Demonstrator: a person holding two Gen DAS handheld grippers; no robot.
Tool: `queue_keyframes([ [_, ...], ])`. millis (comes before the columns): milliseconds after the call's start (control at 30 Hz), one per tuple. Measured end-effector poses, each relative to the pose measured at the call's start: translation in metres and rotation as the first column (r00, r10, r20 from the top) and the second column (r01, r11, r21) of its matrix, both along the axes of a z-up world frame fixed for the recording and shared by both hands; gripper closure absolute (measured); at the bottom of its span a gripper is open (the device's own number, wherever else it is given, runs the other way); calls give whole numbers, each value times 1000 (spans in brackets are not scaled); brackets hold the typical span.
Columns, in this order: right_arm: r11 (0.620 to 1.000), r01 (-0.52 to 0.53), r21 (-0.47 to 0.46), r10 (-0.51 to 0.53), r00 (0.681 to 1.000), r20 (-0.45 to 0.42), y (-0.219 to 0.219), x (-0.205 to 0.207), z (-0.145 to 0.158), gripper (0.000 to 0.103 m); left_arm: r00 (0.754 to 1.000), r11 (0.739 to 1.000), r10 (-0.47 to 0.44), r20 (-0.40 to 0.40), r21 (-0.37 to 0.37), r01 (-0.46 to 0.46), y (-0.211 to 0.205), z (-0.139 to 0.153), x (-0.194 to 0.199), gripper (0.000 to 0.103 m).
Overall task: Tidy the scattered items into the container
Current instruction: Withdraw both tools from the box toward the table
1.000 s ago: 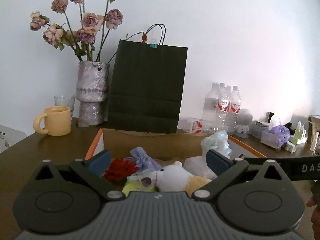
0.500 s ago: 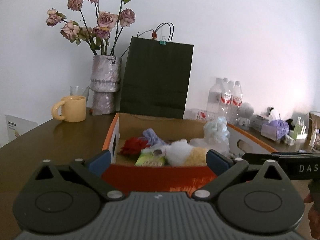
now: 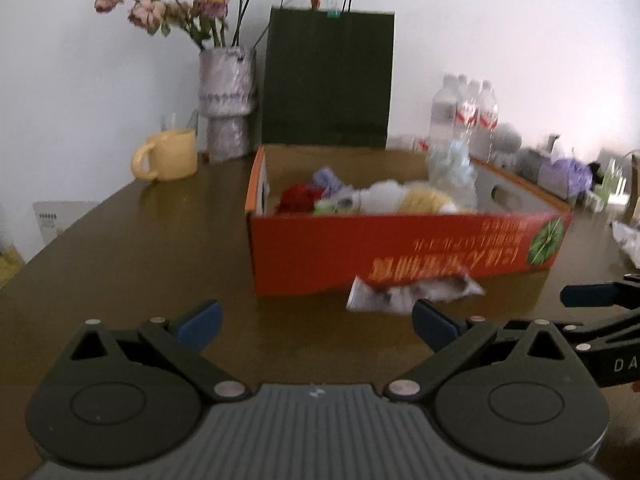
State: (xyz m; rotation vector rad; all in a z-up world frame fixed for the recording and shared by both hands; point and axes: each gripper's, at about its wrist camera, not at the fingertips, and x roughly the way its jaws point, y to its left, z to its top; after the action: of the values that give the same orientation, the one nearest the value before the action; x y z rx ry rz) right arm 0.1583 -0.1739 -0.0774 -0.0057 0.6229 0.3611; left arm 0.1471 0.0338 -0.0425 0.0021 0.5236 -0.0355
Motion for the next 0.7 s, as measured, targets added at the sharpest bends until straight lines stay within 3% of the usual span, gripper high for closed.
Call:
queue_keyframes([
  [433, 995, 59, -80, -63, 997, -44, 2, 4, -11, 7, 984, 997, 81, -157, 19, -79, 6, -14, 15, 0],
  [700, 993, 72, -98, -78, 995, -58, 3, 6, -13, 0, 982, 996, 87, -169, 22, -84, 7, -17, 17, 0],
])
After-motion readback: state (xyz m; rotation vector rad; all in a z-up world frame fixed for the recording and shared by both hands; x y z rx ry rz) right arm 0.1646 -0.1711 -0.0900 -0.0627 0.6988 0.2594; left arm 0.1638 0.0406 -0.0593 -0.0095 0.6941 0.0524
